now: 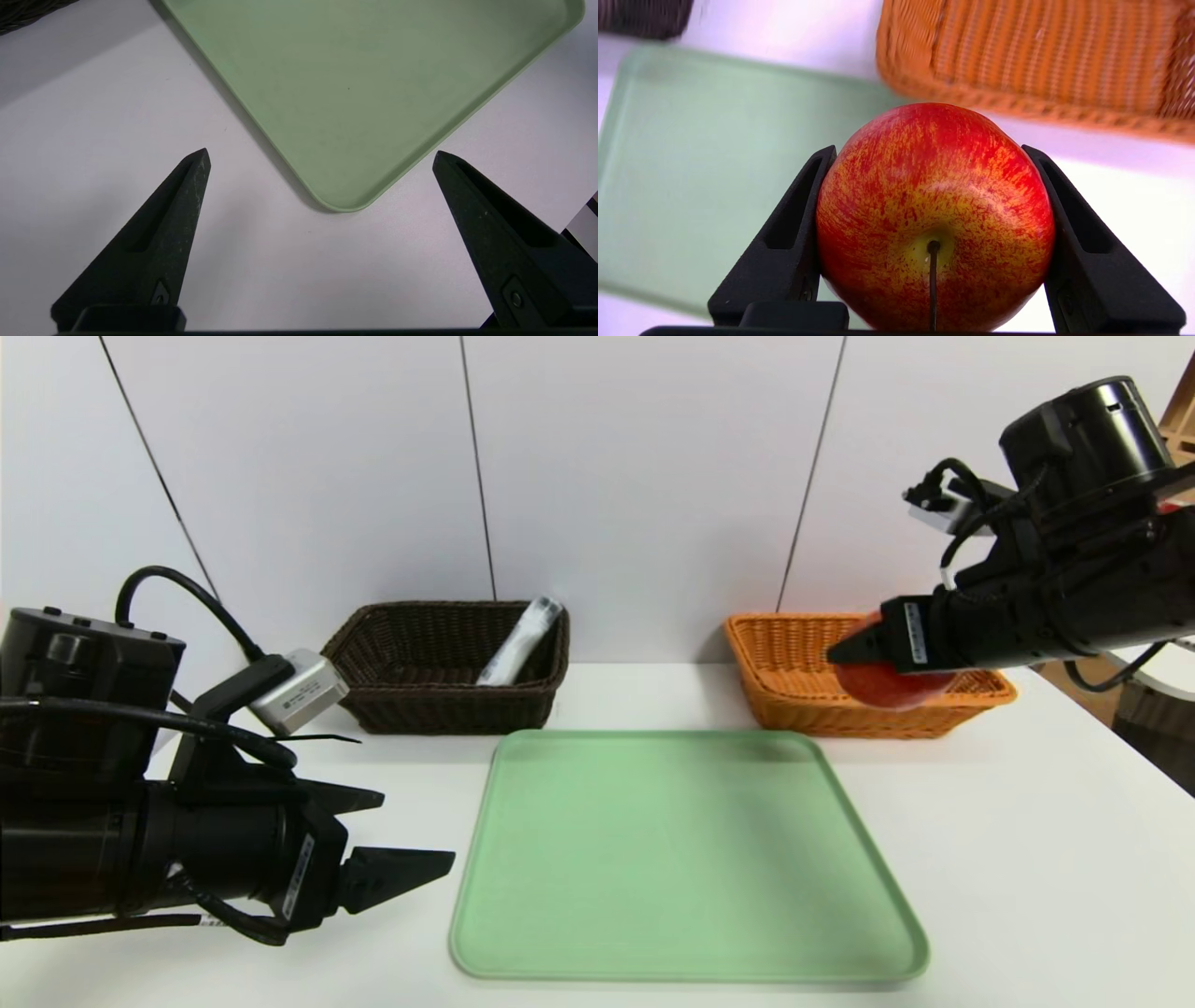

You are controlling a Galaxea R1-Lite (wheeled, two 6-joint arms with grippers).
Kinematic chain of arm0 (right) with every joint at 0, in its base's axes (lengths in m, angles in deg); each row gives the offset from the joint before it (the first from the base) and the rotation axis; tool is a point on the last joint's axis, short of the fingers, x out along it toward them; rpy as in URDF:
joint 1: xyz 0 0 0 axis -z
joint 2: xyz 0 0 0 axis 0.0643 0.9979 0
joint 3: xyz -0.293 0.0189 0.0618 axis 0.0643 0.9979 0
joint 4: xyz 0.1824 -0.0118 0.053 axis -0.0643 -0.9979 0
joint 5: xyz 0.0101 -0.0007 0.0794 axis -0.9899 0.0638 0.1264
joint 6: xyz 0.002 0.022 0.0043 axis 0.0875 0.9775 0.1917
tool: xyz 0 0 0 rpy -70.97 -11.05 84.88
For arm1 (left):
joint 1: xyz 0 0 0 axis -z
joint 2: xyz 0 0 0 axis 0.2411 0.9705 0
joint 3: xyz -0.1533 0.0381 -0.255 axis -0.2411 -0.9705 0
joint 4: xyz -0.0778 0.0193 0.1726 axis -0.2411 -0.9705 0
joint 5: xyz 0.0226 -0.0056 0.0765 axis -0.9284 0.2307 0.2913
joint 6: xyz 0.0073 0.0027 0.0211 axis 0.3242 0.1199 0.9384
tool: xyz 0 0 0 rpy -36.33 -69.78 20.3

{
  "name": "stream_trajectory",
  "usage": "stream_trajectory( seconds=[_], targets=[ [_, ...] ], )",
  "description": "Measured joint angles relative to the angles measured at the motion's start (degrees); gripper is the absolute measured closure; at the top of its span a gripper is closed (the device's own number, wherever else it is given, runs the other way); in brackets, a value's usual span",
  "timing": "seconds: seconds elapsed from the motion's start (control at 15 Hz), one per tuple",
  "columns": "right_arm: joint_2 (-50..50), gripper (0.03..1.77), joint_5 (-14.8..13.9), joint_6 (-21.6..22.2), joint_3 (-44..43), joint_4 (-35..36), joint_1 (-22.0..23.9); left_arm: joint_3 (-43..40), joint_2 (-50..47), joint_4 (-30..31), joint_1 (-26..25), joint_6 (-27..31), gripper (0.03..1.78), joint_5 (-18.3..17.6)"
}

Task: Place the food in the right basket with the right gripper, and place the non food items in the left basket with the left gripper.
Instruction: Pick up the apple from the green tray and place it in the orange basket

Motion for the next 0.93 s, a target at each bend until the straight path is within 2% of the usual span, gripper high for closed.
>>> stream_trajectory(
  seconds=[0.53,0.93],
  targets=[
    [13.39,0.57,-0.61,0.04,-4.43,17.07,6.25,-3.07,0.3,4.06,-0.04,-0.07,0.12,0.06],
    [21.54,0.57,-0.68,-0.3,-5.17,26.43,8.05,-5.49,1.04,6.74,-0.09,-0.18,0.12,0.09]
  ],
)
